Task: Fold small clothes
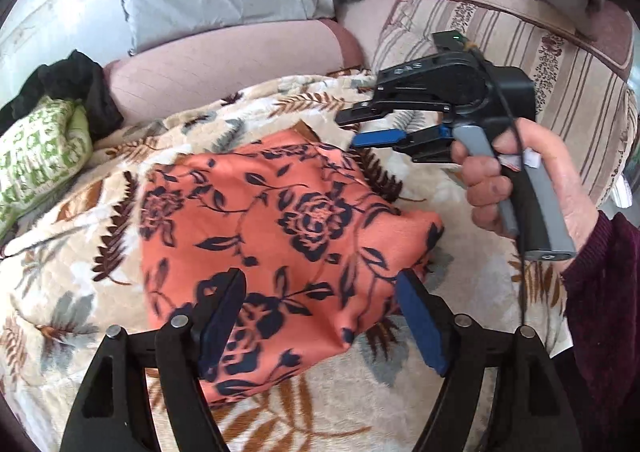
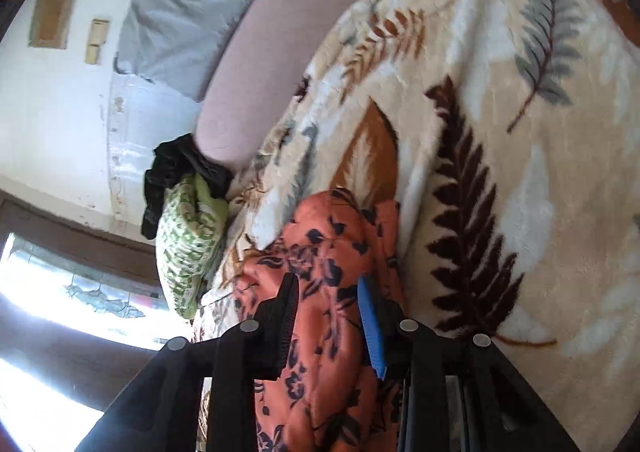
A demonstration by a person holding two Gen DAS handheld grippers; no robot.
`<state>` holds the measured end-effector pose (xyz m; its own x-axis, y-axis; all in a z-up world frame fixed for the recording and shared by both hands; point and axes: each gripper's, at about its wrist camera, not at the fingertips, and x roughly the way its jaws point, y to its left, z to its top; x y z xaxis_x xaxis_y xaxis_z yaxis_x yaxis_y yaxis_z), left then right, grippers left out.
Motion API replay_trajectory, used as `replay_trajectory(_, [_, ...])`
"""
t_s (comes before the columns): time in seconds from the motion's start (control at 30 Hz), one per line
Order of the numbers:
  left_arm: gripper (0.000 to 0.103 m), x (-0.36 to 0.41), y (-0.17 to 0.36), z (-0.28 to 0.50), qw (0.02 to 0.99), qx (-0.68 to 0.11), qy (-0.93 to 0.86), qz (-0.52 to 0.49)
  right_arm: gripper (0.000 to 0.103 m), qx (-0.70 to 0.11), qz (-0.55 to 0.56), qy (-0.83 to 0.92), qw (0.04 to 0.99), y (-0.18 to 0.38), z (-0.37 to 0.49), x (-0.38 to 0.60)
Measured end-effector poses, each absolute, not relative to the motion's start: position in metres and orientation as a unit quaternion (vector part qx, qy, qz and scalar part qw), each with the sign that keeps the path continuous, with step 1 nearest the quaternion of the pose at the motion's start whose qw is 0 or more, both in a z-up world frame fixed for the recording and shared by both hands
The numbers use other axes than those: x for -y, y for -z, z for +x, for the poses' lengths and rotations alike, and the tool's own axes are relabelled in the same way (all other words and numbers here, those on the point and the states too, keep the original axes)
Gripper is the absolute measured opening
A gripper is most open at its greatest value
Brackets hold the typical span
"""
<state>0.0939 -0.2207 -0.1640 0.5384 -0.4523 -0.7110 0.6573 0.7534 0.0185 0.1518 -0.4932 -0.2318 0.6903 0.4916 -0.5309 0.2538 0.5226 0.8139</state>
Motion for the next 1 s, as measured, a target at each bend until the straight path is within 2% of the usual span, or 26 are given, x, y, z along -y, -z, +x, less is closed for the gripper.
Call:
replay_trajectory(0.17, [0.079,0.180,0.166,0.130,0.894,-0.379,0.197,0.136,0.034,-0.390,0.434,-0.177,0.793,0.204,0.144,0.450])
replay_trajectory(0.33, [0.079,0.155,0.205,0.155,0.876,-0.436,0.140,0.150,0.034,-0.499,0.343,-0.234,0.760,0.221,0.137,0.407])
replay_trajectory(0.4, [0.081,0.152,0.222,0.152,0.869,-0.446,0.150,0.151,0.028,-0.542,0.305,-0.205,0.756,0.241,0.132,0.412])
replay_trajectory(0.43, [0.081,0.149,0.224,0.147,0.870,-0.444,0.153,0.150,0.018,-0.552,0.291,-0.191,0.758,0.249,0.130,0.417])
replay_trajectory(0.47, [0.081,0.148,0.225,0.145,0.872,-0.439,0.153,0.152,0.014,-0.554,0.295,-0.184,0.756,0.254,0.129,0.425])
replay_trajectory(0.53, [0.081,0.150,0.222,0.143,0.874,-0.434,0.156,0.154,0.014,-0.546,0.322,-0.178,0.752,0.255,0.129,0.434])
replay_trajectory(0.6, [0.081,0.150,0.214,0.149,0.877,-0.429,0.162,0.140,0.014,-0.523,0.290,-0.167,0.783,0.240,0.130,0.428])
replay_trajectory(0.67, [0.081,0.151,0.202,0.158,0.885,-0.417,0.167,0.125,0.020,-0.490,0.309,-0.152,0.801,0.229,0.137,0.429])
replay_trajectory(0.77, [0.081,0.161,0.192,0.189,0.885,-0.421,0.162,0.115,0.019,-0.452,0.339,-0.087,0.820,0.221,0.158,0.430])
replay_trajectory(1.0, [0.081,0.201,0.210,0.291,0.860,-0.473,0.153,0.116,0.019,-0.462,0.377,-0.016,0.803,0.245,0.203,0.420])
